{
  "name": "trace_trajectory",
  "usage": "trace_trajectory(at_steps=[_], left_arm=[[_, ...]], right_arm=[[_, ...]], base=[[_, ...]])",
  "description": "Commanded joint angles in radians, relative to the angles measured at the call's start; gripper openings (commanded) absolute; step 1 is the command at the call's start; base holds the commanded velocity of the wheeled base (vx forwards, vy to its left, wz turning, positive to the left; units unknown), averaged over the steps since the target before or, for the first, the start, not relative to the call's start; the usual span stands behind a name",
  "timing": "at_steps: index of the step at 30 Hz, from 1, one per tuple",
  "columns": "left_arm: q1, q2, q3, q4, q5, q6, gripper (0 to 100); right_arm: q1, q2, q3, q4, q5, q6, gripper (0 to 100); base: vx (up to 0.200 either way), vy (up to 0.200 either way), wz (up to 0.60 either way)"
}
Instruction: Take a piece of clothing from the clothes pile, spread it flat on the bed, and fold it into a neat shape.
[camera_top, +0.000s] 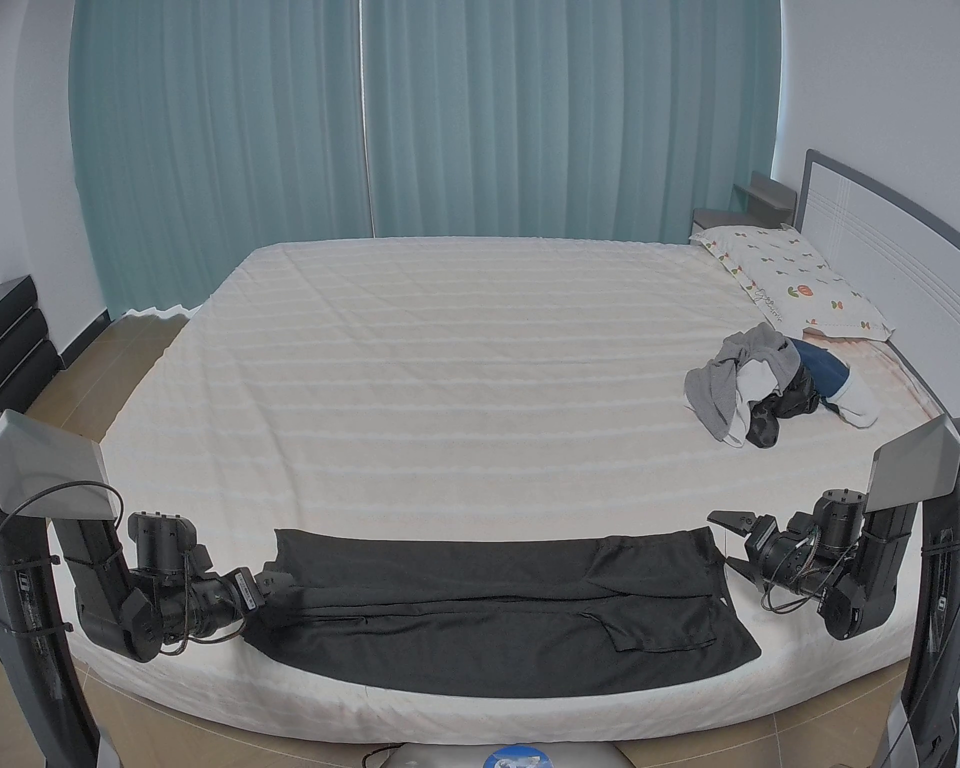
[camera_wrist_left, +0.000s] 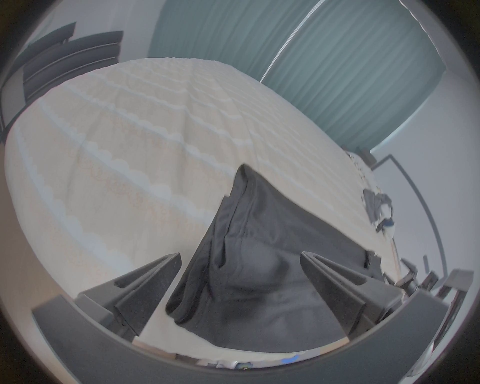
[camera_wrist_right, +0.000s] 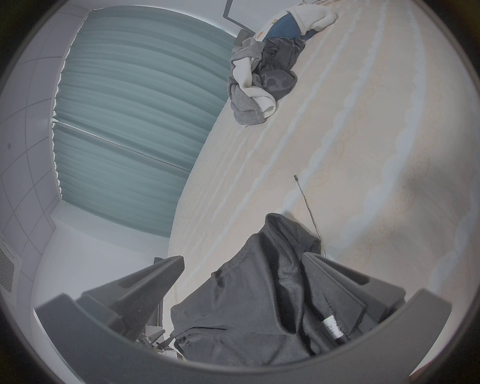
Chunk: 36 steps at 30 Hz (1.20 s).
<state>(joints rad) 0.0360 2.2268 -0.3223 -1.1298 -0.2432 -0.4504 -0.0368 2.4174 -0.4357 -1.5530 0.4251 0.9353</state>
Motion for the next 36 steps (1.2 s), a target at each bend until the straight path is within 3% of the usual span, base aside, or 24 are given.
trace_trajectory(at_steps=[1, 8, 9, 16, 19, 26, 36], left_arm=[[-0.001, 0.004, 0.048, 0.001, -0.002, 0.036, 100], [-0.004, 0.005, 0.055, 0.001, 0.001, 0.042, 100], [-0.004, 0.007, 0.055, 0.002, 0.002, 0.045, 0], [0.001, 0.014, 0.046, 0.008, 0.024, 0.050, 0], [0.002, 0.008, 0.055, 0.021, 0.071, 0.053, 0], [0.015, -0.006, 0.066, 0.113, 0.082, 0.134, 0], [0.015, -0.004, 0.054, 0.150, 0.150, 0.153, 0]], right_arm=[[0.003, 0.003, 0.000, -0.010, 0.000, -0.001, 100], [0.003, 0.005, 0.000, -0.010, 0.000, -0.003, 100], [0.003, 0.005, 0.000, -0.009, 0.000, -0.003, 100], [0.005, 0.011, 0.000, -0.010, -0.003, -0.007, 100], [0.005, 0.011, 0.000, -0.010, -0.005, -0.010, 100], [0.005, 0.011, 0.002, -0.010, -0.006, -0.010, 100], [0.005, 0.015, 0.000, -0.010, -0.008, -0.012, 100]], base=[[0.000, 0.000, 0.00], [0.000, 0.000, 0.00], [0.000, 0.000, 0.00], [0.000, 0.000, 0.00], [0.000, 0.000, 0.00], [0.000, 0.000, 0.00], [0.000, 0.000, 0.00]])
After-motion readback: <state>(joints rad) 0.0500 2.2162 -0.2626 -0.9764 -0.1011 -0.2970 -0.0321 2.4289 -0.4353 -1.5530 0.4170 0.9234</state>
